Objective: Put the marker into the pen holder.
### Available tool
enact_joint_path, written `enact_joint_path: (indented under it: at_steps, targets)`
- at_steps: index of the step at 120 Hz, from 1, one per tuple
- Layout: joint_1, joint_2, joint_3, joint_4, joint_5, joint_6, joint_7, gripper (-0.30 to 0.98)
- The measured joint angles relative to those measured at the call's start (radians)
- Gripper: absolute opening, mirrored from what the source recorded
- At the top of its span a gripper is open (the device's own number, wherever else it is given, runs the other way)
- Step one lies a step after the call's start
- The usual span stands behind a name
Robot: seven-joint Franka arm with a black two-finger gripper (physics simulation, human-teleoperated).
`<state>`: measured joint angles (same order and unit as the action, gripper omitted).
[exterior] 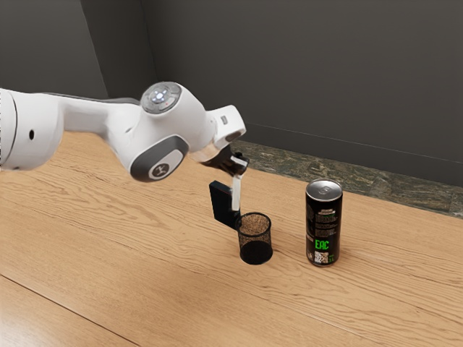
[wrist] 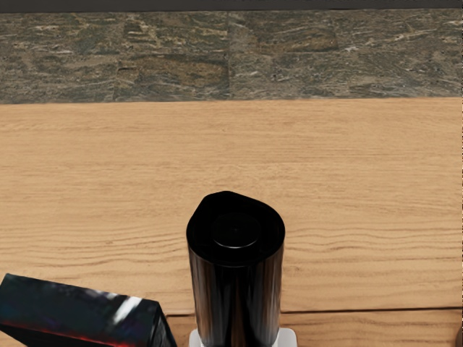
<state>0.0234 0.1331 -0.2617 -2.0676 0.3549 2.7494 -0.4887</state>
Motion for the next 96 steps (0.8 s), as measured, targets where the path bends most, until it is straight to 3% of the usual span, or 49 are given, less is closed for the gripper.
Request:
enact_joint_path:
  at_steps: [45, 96]
  targets:
    - [-0.008, 0.078, -0.001, 0.07, 0.004, 0.0, -0.005, -0.1]
    - [-0.023, -0.003, -0.032, -0.012, 0.006, -0.004, -0.075, -0.1]
